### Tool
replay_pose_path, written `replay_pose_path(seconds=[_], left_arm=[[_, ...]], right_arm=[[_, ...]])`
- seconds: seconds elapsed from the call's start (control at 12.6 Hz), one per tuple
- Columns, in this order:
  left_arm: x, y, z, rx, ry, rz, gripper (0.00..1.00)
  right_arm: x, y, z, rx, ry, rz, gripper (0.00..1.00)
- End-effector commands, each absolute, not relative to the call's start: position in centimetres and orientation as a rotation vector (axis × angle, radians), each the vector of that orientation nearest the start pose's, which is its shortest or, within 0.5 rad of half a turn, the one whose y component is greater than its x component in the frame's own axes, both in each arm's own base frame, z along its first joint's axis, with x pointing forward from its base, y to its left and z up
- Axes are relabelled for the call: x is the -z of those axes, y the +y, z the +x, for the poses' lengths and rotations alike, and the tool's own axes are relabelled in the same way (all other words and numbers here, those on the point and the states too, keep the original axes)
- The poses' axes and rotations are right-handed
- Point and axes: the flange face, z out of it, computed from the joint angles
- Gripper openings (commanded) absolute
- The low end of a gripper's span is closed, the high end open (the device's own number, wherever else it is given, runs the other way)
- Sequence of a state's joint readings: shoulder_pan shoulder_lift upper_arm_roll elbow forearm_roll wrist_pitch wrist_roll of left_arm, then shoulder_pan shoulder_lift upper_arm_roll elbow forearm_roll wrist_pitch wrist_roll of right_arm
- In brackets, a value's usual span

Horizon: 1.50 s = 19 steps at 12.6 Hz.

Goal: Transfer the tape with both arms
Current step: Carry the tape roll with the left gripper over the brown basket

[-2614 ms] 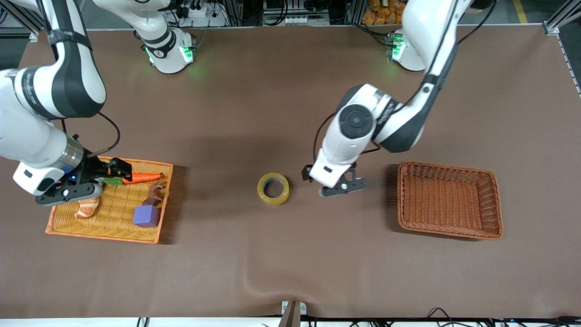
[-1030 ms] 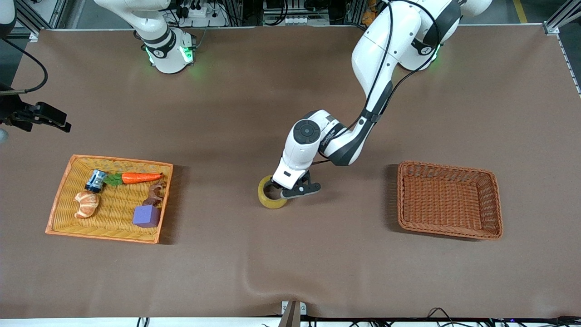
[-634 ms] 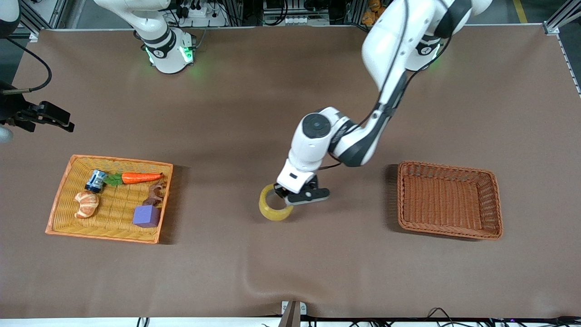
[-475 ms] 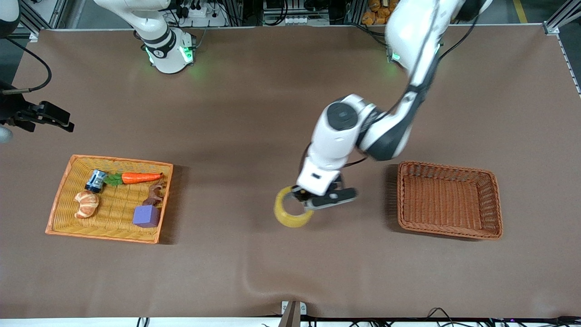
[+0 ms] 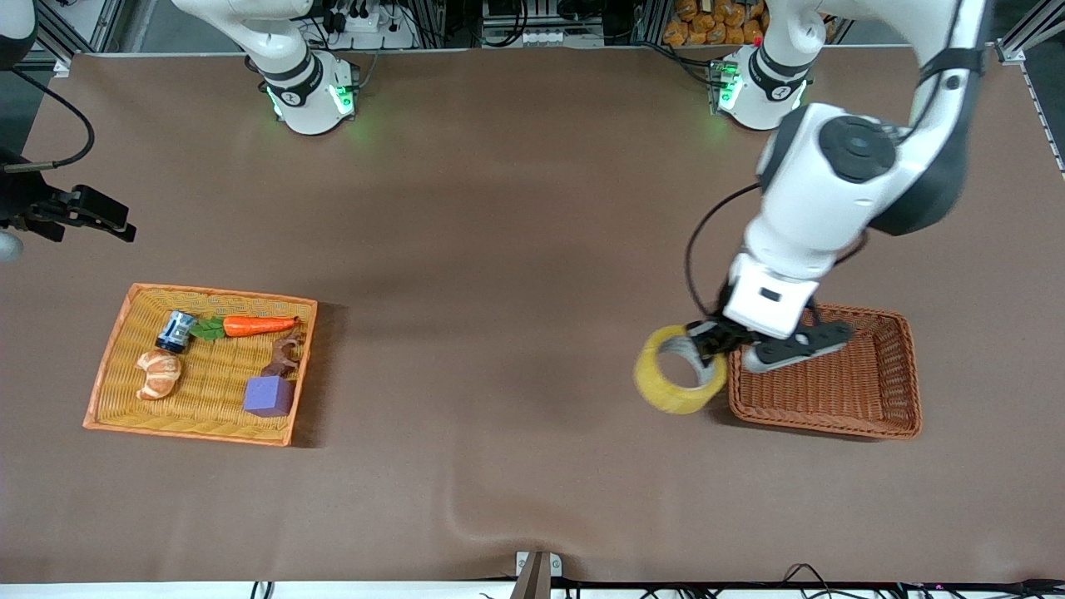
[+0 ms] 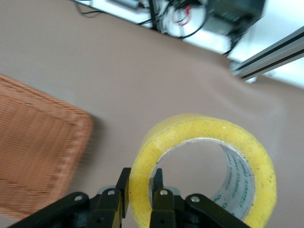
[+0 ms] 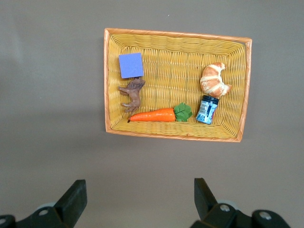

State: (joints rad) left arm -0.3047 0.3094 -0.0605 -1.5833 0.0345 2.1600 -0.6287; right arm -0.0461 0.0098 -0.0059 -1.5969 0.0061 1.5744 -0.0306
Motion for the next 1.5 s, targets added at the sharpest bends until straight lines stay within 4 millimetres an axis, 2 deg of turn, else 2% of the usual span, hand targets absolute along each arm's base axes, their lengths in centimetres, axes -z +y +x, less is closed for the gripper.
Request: replay_pose_path(seconds=[0.0,0.16,0.24,0.4,0.55,0.63,0.79,0.95,1.03,1.11,1.19,1.27,1.35,1.43], left_arm=[[-47.4,-16.6,62.9,0.290,-0.233,-3.196,0.00],[-45.1,-10.2,62.5,0.215,-0.112,-3.171,0.00],[-43.7,-5.5,62.0,0.173,-0.072,-3.158,0.00],[-39.7,2.3,61.2,0.103,-0.030,-3.149,0.00],[-35.2,7.3,60.3,0.083,-0.052,-3.149,0.00],[-33.2,8.3,60.3,0.060,-0.057,-3.153,0.00],[-30.1,8.6,60.8,0.032,-0.070,-3.160,0.00],[-28.0,8.3,60.9,-0.004,-0.065,-3.164,0.00],[-27.5,8.3,60.9,-0.014,-0.069,-3.162,0.04],[-27.6,8.1,60.9,-0.014,-0.066,-3.160,0.23],[-27.9,7.8,61.5,0.004,-0.048,-3.153,0.47],[-28.0,7.9,62.1,0.011,-0.028,-3.153,0.99],[-28.5,7.9,62.4,0.025,0.013,-3.135,1.00],[-30.5,7.9,63.3,0.078,0.081,-3.080,1.00]], right_arm=[[-61.2,-2.6,55.5,-0.050,0.051,-3.128,1.00],[-61.2,-2.4,55.5,-0.052,0.048,-3.128,1.00],[-61.2,-2.5,55.5,-0.050,0.051,-3.128,1.00],[-61.2,-2.6,55.5,-0.047,0.053,-3.128,1.00],[-61.1,-2.5,55.6,-0.045,0.051,-3.128,1.00],[-61.1,-2.6,55.6,-0.045,0.051,-3.128,1.00],[-61.1,-2.6,55.6,-0.045,0.053,-3.128,1.00],[-61.2,-2.6,55.5,-0.043,0.053,-3.128,1.00],[-61.3,-2.5,55.5,-0.040,0.051,-3.128,1.00],[-61.3,-2.4,55.5,-0.040,0.048,-3.128,1.00],[-61.2,-2.4,55.5,-0.043,0.048,-3.128,1.00],[-61.3,-2.5,55.5,-0.043,0.051,-3.128,1.00],[-61.3,-2.5,55.5,-0.040,0.048,-3.128,1.00],[-61.2,-2.4,55.6,-0.043,0.046,-3.128,1.00]])
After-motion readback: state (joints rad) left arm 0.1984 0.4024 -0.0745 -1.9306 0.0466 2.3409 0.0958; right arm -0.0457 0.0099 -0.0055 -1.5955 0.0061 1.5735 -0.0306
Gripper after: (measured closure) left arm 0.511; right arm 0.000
